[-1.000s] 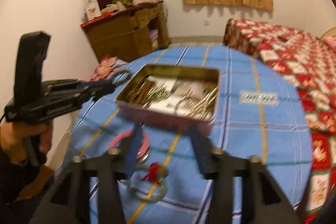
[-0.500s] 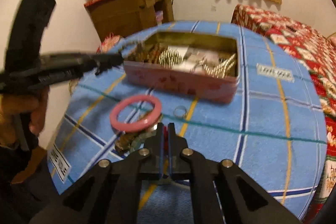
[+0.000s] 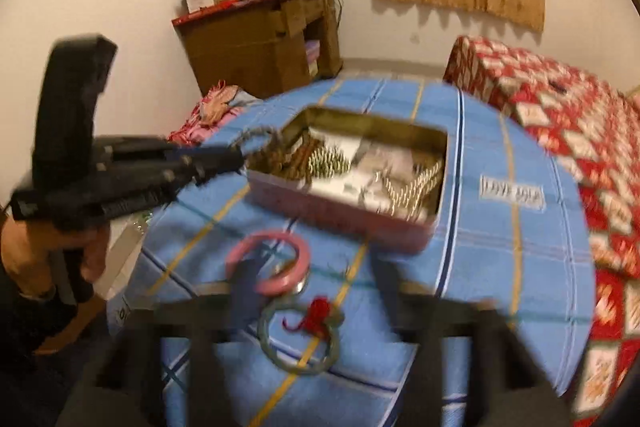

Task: Organize jewelry
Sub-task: 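Carry the bead bracelet and red charm into the tin and open both tools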

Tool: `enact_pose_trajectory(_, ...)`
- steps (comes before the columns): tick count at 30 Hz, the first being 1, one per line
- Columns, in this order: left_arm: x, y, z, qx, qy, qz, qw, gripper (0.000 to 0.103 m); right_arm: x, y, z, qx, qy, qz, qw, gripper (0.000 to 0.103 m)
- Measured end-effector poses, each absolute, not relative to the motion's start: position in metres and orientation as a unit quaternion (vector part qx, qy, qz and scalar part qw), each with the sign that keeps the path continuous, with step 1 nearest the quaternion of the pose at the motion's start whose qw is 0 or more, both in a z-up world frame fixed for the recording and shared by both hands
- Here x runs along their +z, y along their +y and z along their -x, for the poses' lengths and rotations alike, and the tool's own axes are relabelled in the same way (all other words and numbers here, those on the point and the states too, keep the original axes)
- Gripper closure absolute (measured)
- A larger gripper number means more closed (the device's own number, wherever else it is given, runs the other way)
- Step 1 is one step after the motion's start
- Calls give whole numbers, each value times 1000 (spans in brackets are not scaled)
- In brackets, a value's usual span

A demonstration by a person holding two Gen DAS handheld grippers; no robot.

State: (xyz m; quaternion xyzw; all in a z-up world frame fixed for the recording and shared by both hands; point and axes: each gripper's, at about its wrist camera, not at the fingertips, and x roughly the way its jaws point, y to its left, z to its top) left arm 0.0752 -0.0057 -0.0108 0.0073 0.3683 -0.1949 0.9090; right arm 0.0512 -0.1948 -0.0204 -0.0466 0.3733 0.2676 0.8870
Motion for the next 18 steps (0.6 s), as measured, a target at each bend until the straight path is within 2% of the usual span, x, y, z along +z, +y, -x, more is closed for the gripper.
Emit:
enact_pose_trajectory(1, -13, -6, -74, -196, 371, -7, 908, 94, -28, -197, -50, 260, 379, 45, 887, 35)
enact_pose_trajectory(3, -18, -7, -74, -197, 377, -6, 905, 94, -46, -197, -52, 269, 406, 33, 873, 46)
enact_pose_trajectory(4, -19, -7, -74, -197, 378, -6, 905, 94, -51, -196, -53, 269, 413, 31, 870, 46)
enact_pose_trajectory(5, -19, -7, -74, -197, 378, -5, 904, 94, -61, -193, -54, 266, 422, 35, 866, 52)
enact_pose_trajectory(6, -19, -8, -74, -197, 379, -5, 904, 94, -67, -190, -53, 270, 429, 39, 861, 84)
enact_pose_trajectory(7, -19, -7, -74, -196, 379, -5, 904, 94, -71, -187, -53, 269, 431, 46, 860, 102)
enact_pose_trajectory(8, -18, -7, -73, -195, 378, -5, 905, 94, -71, -187, -50, 255, 417, 54, 871, 99)
enact_pose_trajectory(18, -13, -6, -79, -192, 372, -11, 908, 94, -5, -199, -47, 264, 348, 29, 899, 101)
